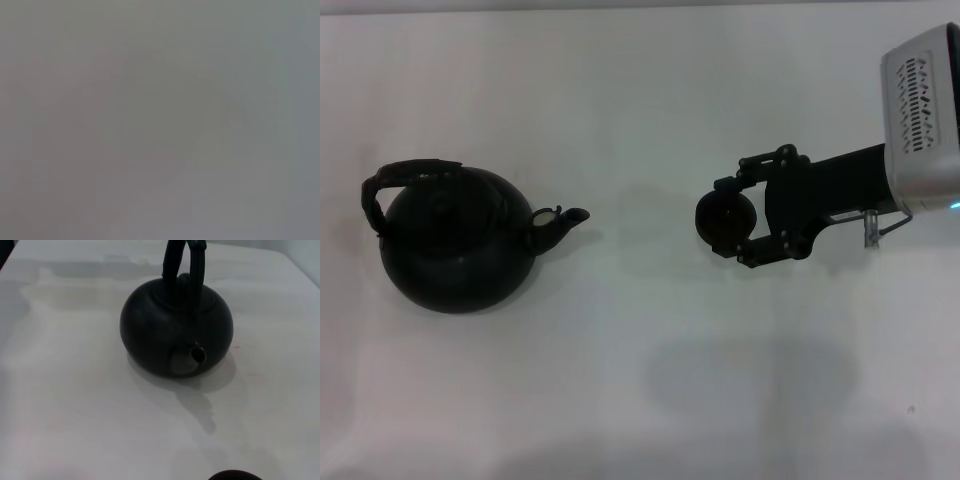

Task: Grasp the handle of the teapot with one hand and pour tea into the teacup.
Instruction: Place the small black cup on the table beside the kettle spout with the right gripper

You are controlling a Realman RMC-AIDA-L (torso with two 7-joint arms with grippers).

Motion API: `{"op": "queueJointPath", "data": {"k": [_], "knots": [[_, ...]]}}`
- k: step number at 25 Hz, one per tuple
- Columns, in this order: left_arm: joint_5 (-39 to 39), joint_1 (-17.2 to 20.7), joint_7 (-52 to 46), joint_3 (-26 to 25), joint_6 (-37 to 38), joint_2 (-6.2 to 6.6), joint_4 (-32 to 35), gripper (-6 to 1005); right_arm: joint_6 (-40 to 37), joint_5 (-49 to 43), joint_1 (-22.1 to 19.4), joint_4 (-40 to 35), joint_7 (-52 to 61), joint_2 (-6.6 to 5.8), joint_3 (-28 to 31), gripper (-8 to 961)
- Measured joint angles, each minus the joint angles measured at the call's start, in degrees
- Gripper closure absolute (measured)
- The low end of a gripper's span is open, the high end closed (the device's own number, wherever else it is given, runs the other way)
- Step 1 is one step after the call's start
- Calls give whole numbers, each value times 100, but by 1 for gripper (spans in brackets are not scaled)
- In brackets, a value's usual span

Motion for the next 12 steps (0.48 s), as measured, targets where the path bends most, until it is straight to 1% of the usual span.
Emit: {"op": "queueJointPath", "data": {"k": [7,12], "knots": [[0,1,-1,2,-3,-7,1,269,-210,58,10,277,4,1,-129,198],[0,1,-3,2,-39,-9,7,269,-549,106,11,339,91,6,-578,195]]}}
